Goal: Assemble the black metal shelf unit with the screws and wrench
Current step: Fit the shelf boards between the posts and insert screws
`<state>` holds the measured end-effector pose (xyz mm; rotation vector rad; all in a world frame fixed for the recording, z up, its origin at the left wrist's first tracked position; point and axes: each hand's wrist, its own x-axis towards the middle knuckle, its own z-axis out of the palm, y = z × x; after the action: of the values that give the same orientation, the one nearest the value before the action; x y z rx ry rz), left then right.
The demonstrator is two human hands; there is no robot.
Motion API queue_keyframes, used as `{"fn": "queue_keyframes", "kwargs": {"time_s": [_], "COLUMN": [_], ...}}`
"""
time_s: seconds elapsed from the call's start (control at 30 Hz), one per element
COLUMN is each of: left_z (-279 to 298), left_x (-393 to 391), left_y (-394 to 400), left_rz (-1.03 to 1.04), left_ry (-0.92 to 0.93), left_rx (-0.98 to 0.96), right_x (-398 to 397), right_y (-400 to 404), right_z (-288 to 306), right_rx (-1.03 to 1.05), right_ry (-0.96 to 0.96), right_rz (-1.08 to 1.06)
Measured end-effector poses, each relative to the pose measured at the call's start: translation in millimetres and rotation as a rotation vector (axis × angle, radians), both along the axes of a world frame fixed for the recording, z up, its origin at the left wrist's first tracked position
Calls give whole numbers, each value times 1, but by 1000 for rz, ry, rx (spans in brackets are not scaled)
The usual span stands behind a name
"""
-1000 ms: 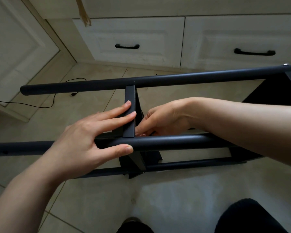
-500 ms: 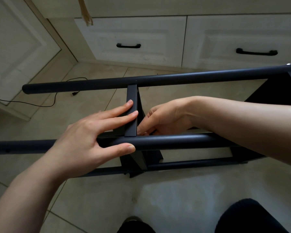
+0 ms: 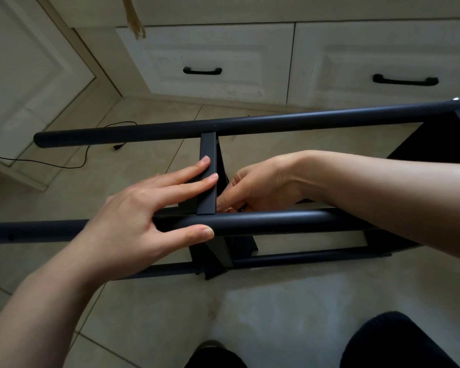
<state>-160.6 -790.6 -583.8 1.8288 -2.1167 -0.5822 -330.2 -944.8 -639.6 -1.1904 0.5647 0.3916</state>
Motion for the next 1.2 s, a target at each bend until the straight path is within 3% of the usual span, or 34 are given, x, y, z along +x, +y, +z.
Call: {"fn": "queue_keyframes", "kwargs": {"time_s": [0.67, 1.2], "left_z": [-4, -5], "left_x": [-1, 0], "left_y": [1, 1], "left_rz": [-19, -20], "left_ry": [-17, -45], "left_rx": [-55, -87], "right_x": [0, 3], "right_y": [-3, -1], "right_z": [0, -2], "right_rx": [40, -30], "right_ry": [-95, -22], "right_rz": [52, 20]}}
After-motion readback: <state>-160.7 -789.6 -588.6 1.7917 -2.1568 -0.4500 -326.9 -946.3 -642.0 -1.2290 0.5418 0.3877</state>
